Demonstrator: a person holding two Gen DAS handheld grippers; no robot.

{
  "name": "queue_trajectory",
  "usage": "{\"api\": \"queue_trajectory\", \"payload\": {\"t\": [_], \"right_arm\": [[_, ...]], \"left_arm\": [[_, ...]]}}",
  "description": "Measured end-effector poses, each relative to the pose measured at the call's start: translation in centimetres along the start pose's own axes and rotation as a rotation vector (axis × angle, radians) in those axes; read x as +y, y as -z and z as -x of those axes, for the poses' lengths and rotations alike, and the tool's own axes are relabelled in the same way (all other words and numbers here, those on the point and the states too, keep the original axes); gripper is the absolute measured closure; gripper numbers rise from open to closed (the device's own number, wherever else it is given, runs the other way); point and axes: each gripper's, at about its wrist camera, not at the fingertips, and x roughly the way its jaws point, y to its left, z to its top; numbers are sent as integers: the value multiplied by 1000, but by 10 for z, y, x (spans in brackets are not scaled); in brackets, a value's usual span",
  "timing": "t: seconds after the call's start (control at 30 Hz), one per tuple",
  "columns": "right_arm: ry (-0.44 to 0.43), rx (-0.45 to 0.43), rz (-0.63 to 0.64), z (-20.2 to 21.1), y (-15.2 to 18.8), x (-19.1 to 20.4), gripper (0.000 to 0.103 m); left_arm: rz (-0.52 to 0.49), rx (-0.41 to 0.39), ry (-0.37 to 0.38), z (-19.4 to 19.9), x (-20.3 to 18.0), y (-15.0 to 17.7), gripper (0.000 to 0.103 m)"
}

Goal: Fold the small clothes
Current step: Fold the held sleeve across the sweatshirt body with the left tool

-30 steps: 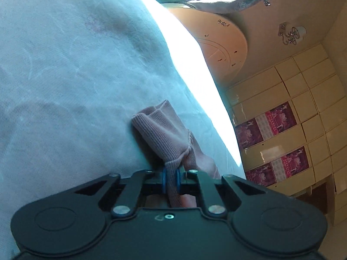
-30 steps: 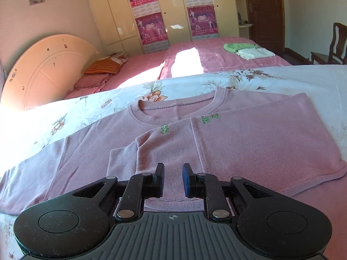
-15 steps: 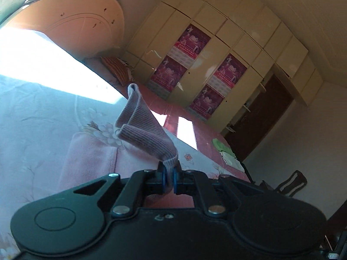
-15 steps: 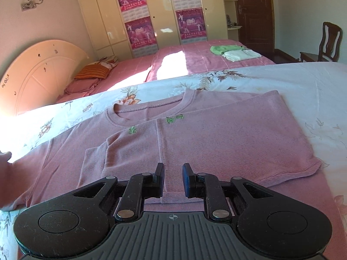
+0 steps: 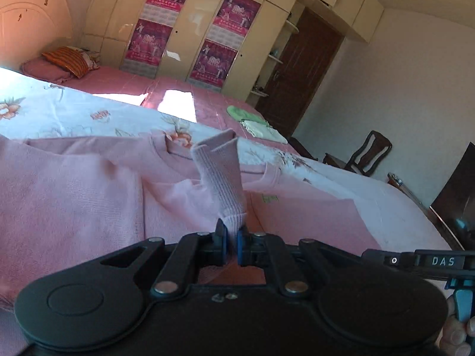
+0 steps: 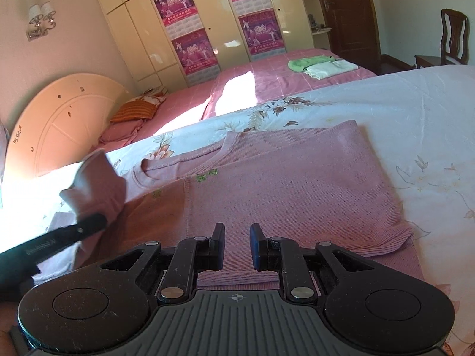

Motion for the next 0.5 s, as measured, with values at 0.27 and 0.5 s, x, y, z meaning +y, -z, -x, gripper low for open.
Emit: {"api": "queue_trajectory", "payload": {"t": [0.27,0.5], "right_arm": [[-104,19,-56,-11,-1,2,25],[-234,67,-98,-38,-4,25,23]], "left_arm": [[-107,31,-57,23,-11,15,55],[-117,-55,-286,125,36,34,56]]}}
